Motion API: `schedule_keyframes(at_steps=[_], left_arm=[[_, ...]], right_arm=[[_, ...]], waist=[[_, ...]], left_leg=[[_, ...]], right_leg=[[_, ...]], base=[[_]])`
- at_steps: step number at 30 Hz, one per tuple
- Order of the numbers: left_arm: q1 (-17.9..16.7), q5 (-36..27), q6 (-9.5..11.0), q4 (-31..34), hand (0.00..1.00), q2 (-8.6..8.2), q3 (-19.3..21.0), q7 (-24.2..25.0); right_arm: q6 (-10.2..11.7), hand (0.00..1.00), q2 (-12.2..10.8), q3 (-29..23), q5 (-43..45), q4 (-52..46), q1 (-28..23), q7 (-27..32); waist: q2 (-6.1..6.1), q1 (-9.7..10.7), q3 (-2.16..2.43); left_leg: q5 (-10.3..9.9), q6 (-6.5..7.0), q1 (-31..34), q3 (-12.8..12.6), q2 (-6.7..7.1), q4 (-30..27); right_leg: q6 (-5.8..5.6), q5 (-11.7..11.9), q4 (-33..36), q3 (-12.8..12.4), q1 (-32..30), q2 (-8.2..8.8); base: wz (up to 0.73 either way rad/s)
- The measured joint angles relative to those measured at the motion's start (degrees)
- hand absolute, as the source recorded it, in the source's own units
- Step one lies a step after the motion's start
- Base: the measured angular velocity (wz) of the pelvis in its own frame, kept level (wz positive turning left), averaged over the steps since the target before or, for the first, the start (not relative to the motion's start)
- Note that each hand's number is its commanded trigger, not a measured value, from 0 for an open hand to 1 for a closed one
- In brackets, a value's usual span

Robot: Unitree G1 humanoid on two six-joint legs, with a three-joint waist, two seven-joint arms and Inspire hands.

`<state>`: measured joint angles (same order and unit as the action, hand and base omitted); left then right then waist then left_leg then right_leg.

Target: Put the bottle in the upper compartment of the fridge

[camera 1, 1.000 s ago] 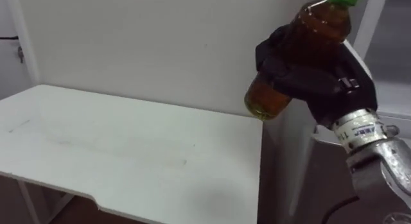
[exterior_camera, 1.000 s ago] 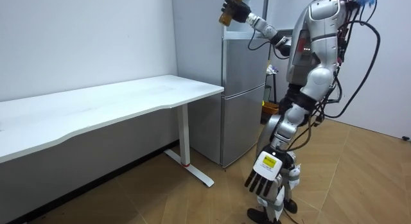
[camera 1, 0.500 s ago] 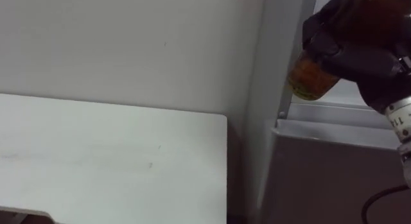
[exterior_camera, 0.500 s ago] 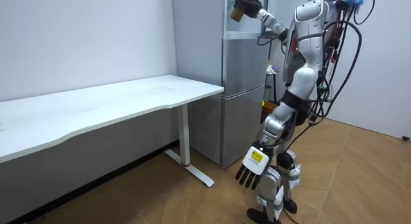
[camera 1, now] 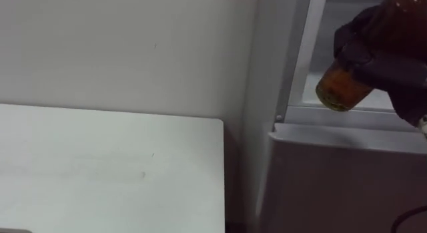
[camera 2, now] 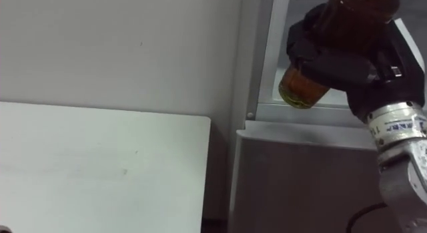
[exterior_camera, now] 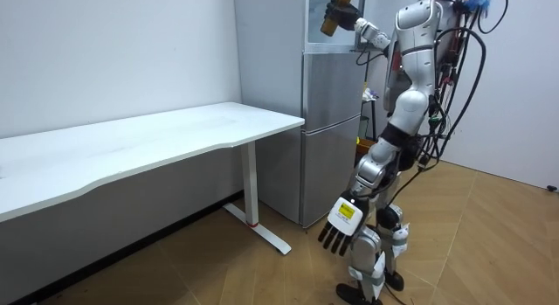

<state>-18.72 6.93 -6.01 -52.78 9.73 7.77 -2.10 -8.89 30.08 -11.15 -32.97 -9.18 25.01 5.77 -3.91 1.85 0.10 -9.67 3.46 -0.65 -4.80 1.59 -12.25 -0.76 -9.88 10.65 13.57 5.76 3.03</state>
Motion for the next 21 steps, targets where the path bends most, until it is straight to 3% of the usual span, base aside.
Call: schedule_keyframes(at_steps=[5, 12, 21], left_arm=[[0.20, 0.00, -0.01, 0.58, 0.00, 0.01, 0.84, 0.08], [0.19, 0.00, 0.00, 1.33, 0.00, 0.33, 1.79, 0.12], [-0.59, 0.10, -0.43, 1.19, 0.00, 0.51, 3.46, -0.05]], right_arm=[[-0.02, 1.00, 0.34, -0.11, 0.77, 3.03, -0.34, 1.72], [-0.91, 1.00, 3.10, -0.11, 1.52, 9.64, -0.31, 5.31], [-1.03, 1.00, 3.88, -0.09, 3.62, 16.01, -0.14, 11.49]], waist=[[-0.16, -0.03, 0.12], [-1.19, -1.13, 0.55], [-1.91, -2.62, 0.17]], left_leg=[[-0.05, -0.07, 0.27, -0.04, -0.05, -0.03], [-0.04, -0.06, 0.25, -0.22, -0.09, -0.07], [-0.03, -0.09, -0.02, 0.10, -0.04, 0.40]], right_leg=[[0.00, 0.00, 0.06, 0.47, -0.43, -0.01], [0.02, 0.01, 0.16, 0.84, -0.64, 0.02], [0.02, 0.01, 0.15, 1.41, -0.36, 0.06]], base=[[-0.02], [0.00], [0.01]])
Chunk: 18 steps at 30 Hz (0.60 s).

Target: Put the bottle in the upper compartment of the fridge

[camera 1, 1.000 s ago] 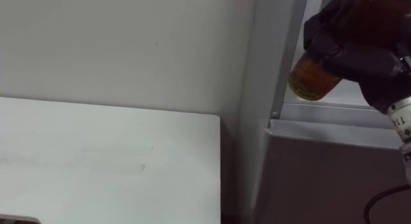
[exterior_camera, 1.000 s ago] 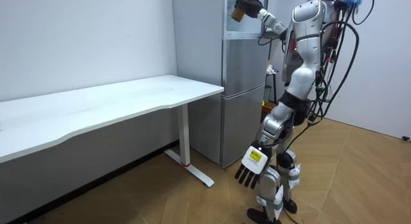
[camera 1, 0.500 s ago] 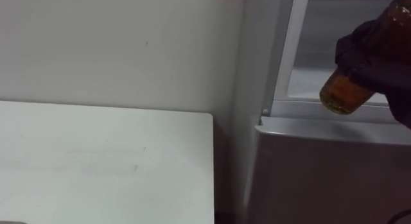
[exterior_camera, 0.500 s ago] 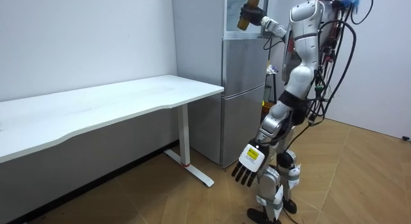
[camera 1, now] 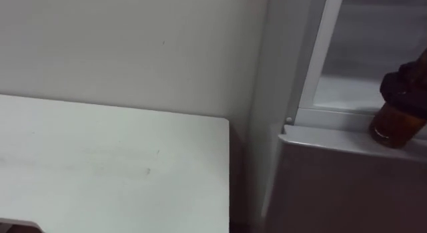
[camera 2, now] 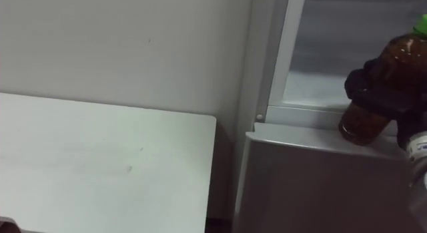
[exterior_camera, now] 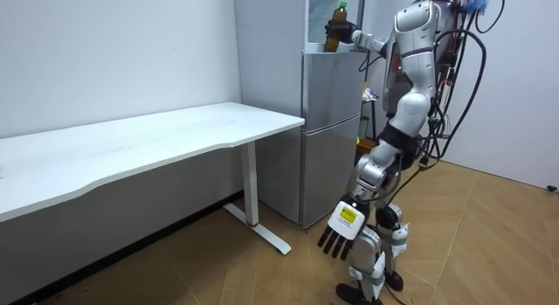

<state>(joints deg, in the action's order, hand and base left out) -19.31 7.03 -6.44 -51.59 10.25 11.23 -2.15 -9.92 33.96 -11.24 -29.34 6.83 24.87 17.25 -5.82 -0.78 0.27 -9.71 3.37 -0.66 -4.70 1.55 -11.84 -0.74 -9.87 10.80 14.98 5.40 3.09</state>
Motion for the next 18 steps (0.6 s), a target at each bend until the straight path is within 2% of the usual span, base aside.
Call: schedule_keyframes(at_steps=[10, 13, 15, 18], left_arm=[[-0.68, 0.47, -0.27, 0.03, 0.00, 0.00, 2.04, 0.20], [-1.72, 0.51, -0.28, 0.04, 0.00, 0.01, 2.33, -0.04], [-2.81, 0.58, -0.68, 0.03, 0.00, -0.01, 2.30, -0.09], [-4.06, 0.57, -0.91, -0.02, 0.00, 0.00, 2.31, -0.10]], right_arm=[[-0.59, 1.00, 0.02, 0.02, 0.88, 0.69, 2.27, 5.17], [-2.19, 1.00, 0.52, 0.02, 0.19, 2.87, 4.52, 6.07], [-2.28, 1.00, 1.24, 0.02, 0.19, 4.82, 6.09, 7.96], [-2.29, 1.00, 2.37, 0.02, 0.14, 6.55, 8.79, 10.67]], waist=[[-0.54, -0.71, 0.00], [-1.01, -0.71, 0.20], [-1.52, -0.88, 0.47], [-1.73, -1.12, 0.58]], left_leg=[[-0.02, 0.04, 0.59, 0.19, 0.13, -0.37], [-0.01, 0.05, 0.50, 0.18, 0.19, -0.38], [-0.01, 0.05, 0.50, 0.19, 0.23, -0.46], [-0.02, 0.05, 0.50, 0.35, 0.26, -0.66]], right_leg=[[0.00, -0.01, 0.13, 0.96, -0.40, 0.23], [0.08, -0.13, 0.42, 1.02, -0.46, 0.33], [0.11, -0.16, 0.11, 1.12, -0.41, 0.32], [0.11, -0.16, -0.20, 1.68, -0.35, 0.36]], base=[[-0.01], [0.00], [0.00], [0.05]])
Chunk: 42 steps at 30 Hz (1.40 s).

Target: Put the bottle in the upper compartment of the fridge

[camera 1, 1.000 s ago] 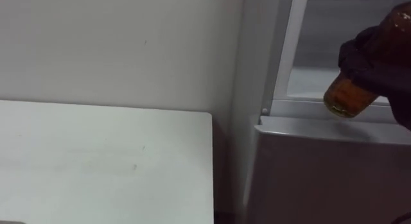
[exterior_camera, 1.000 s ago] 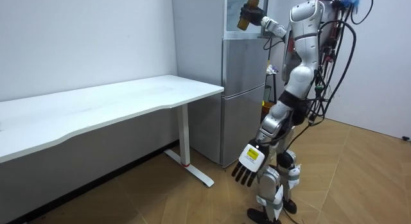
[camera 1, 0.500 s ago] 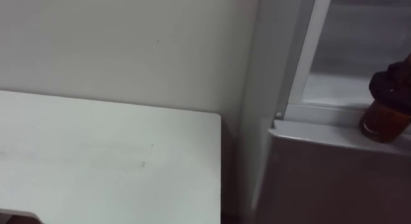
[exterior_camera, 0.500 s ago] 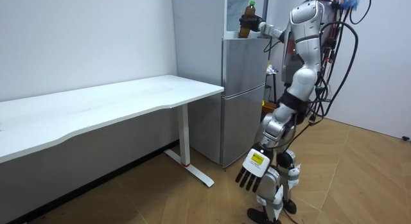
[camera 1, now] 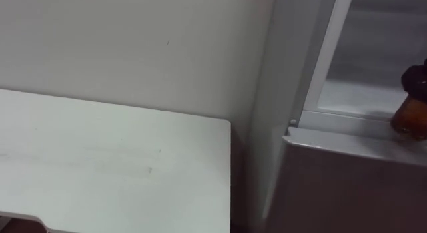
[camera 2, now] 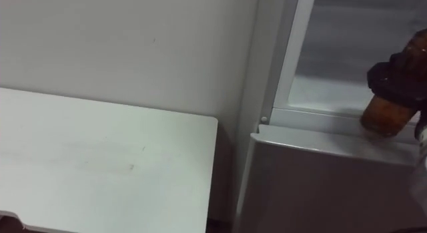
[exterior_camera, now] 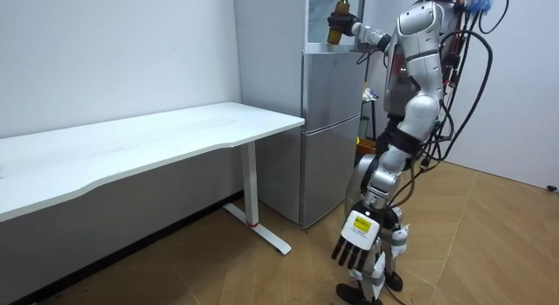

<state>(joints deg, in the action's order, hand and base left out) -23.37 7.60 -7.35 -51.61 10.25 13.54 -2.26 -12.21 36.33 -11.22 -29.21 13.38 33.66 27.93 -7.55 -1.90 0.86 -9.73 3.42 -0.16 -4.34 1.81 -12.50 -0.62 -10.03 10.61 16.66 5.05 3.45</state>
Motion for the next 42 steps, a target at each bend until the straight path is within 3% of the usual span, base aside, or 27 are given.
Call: schedule_keyframes(at_steps=[8, 22, 31, 36, 38, 39, 42], left_arm=[[-0.48, -0.35, -1.07, -0.02, 0.00, 0.01, -0.17, -0.53], [-0.49, -0.83, -1.46, -0.13, 0.00, -0.07, -0.18, -2.74], [-1.00, -1.29, -1.48, 0.01, 0.00, -0.06, -0.06, -4.32], [-2.37, -2.41, -1.49, 0.65, 0.00, -0.01, -0.16, -4.34], [-3.07, -2.56, -1.52, 1.31, 0.00, 0.17, -0.19, -4.34], [-3.14, -2.76, -1.51, 1.68, 0.00, 0.40, -0.37, -4.39], [-2.54, -3.74, -1.59, 2.52, 0.00, 0.75, -0.51, -4.42]], right_arm=[[0.00, 1.00, 2.17, 3.32, -2.28, 2.28, 5.67, 1.39], [-0.42, 1.00, 2.17, 5.03, -4.48, 3.42, 5.82, -1.04], [0.18, 1.00, 2.22, 5.61, -4.19, 6.56, 5.84, 0.31], [2.28, 1.00, 2.22, 6.34, -2.06, 7.18, 5.82, 0.86], [3.62, 0.29, 2.22, 6.65, -1.66, 8.05, 5.81, 1.08], [4.73, 0.00, 2.22, 6.67, -1.10, 8.79, 5.81, 1.44], [8.90, 0.00, 2.26, 6.53, 1.45, 11.88, 5.86, 1.54]], waist=[[0.07, -0.26, -0.04], [0.87, -1.60, -0.34], [1.04, -4.39, -0.55], [1.70, -5.24, -0.80], [1.91, -5.28, -0.76], [2.01, -4.98, -0.76], [2.53, -4.88, -0.66]], left_leg=[[0.00, -0.05, 0.55, 0.47, -0.02, -0.25], [-0.20, -0.34, 0.56, 2.08, -0.02, 0.31], [-0.20, -0.41, 0.92, 3.27, 0.02, -0.23], [-0.26, -0.44, 2.60, 3.68, 0.03, -1.34], [-0.28, -0.45, 3.48, 4.14, 0.08, -2.05], [-0.30, -0.46, 4.50, 4.83, 0.13, -2.76], [-0.30, -0.49, 7.49, 6.17, 0.11, -4.76]], right_leg=[[0.12, -0.11, -0.69, 0.81, 0.02, -0.12], [0.12, -0.09, -0.81, 2.32, 1.10, -0.33], [0.10, -0.10, -0.80, 4.80, 1.68, -0.21], [0.13, -0.09, -0.77, 5.49, 0.85, -0.19], [0.14, -0.08, -0.79, 6.01, 0.50, -0.22], [0.17, -0.05, -0.76, 6.63, 0.08, -0.27], [0.64, 0.29, -0.66, 7.46, -1.53, -0.58]], base=[[0.04], [0.06], [0.07], [0.06], [0.14], [0.23], [0.24]])
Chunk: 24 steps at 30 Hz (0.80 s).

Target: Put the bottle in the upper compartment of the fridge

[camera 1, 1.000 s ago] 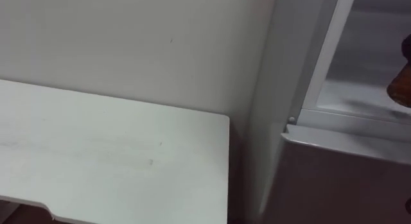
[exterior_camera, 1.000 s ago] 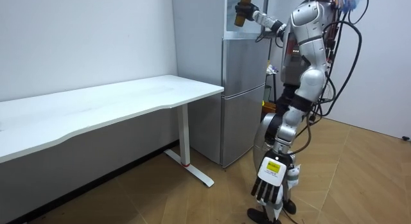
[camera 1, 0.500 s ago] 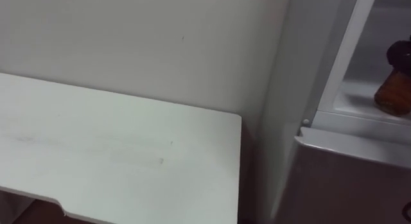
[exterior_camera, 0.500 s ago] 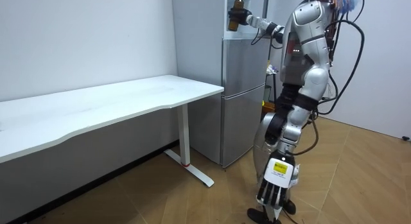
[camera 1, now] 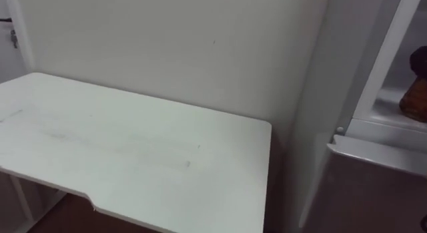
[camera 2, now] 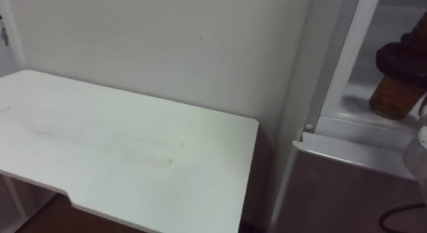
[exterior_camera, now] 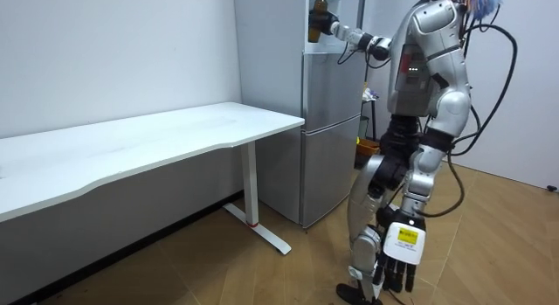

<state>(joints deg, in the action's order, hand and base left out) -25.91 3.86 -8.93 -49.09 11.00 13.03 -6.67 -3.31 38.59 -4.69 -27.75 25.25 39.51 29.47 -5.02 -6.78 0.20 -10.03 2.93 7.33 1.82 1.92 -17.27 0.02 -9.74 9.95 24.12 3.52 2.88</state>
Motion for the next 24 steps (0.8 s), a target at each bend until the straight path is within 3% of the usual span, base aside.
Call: schedule_keyframes(at_steps=[2, 6, 13, 24], left_arm=[[0.16, -1.66, -0.01, 0.00, 0.00, 0.35, -0.41, -0.03], [1.17, -2.17, -0.27, 0.01, 0.00, 1.24, -1.03, -0.34], [2.87, -2.12, -1.32, 0.84, 0.00, 1.62, -3.18, -0.69], [2.94, -4.39, -1.76, 4.98, 0.00, 3.20, -7.14, -1.85]], right_arm=[[1.74, 0.00, 0.00, 0.12, 1.71, 1.50, 0.31, 0.34], [4.53, 0.00, 0.07, 0.15, 4.53, 4.23, 0.82, 0.46], [6.96, 0.00, 0.24, 1.23, 5.45, 7.76, 2.66, -0.13], [7.75, 0.00, 0.28, 2.32, 5.45, 7.92, 3.04, -0.64]], waist=[[0.61, -0.55, 0.22], [1.19, -1.86, 0.19], [1.74, -3.18, -0.06], [1.80, -3.42, -0.12]], left_leg=[[0.09, -0.04, 1.16, 0.44, 0.01, -0.60], [0.88, -0.44, 3.29, 1.07, 0.01, -0.77], [2.16, -0.87, 5.48, 1.05, -0.29, -1.22], [2.46, -0.75, 5.94, 0.25, -0.69, -1.21]], right_leg=[[0.16, 0.12, 0.34, 0.73, -0.79, 0.04], [0.47, 0.31, 0.93, 1.38, -2.94, 0.49], [0.62, 0.03, 0.71, 1.35, -5.35, 0.08], [0.91, 0.27, 0.72, 1.23, -5.93, -0.02]], base=[[0.13], [0.07], [0.03], [-0.02]])
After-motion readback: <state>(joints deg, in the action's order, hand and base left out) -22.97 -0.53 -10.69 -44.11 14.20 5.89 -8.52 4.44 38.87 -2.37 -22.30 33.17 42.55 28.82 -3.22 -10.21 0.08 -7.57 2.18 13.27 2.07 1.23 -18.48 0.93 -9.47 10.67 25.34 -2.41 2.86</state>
